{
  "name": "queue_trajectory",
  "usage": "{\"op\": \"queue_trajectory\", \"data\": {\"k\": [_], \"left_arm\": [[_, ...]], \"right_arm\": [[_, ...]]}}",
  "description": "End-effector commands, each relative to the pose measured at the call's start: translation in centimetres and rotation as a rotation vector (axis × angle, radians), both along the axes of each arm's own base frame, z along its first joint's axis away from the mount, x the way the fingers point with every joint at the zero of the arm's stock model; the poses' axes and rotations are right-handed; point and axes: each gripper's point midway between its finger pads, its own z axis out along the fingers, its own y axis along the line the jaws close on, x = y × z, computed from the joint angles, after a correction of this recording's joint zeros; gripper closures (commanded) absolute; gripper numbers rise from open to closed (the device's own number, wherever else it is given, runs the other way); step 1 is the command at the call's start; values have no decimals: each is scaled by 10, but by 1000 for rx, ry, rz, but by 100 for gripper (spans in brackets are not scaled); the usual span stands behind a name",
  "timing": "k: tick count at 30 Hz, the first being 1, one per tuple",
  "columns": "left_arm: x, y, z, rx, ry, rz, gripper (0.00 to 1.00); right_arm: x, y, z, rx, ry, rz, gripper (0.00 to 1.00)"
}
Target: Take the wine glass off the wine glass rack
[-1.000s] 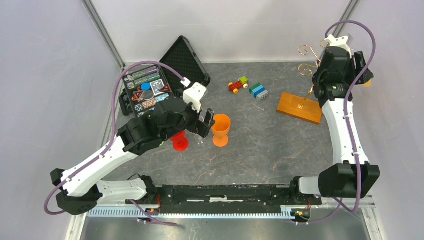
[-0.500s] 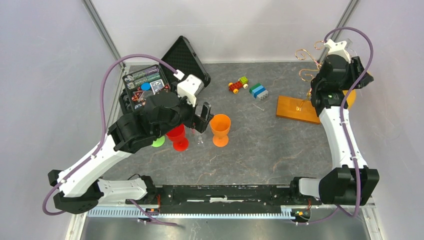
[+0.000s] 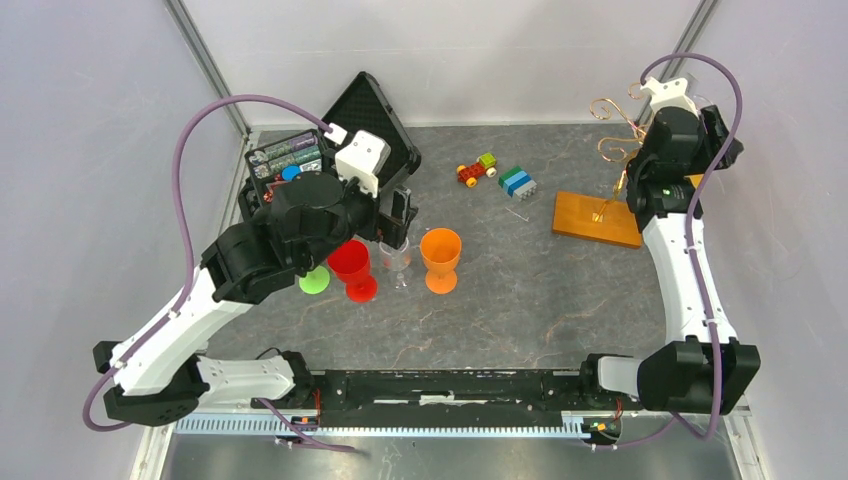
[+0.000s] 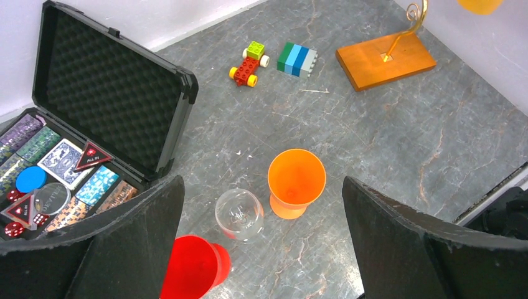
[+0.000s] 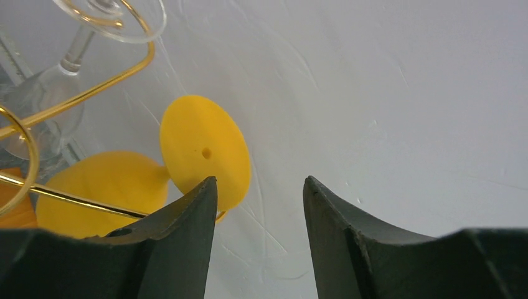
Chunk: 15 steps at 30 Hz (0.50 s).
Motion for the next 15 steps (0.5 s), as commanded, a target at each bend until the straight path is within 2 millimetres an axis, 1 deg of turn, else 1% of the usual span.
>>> {"op": "queue_trajectory", "data": {"k": [1, 4, 8, 15], "left_arm": [[7, 1, 15, -32, -16, 47, 0], [11, -1, 16, -25, -19, 55, 0], [14, -2, 16, -15, -24, 65, 0], [13, 1, 18, -13, -33, 69, 0]], "right_arm": [[26, 15, -58, 103, 192, 139, 41], [31, 23, -57, 129, 187, 187, 41], [38, 39, -61, 165, 184, 273, 41], [41, 39, -75, 171, 245, 276, 41]]}}
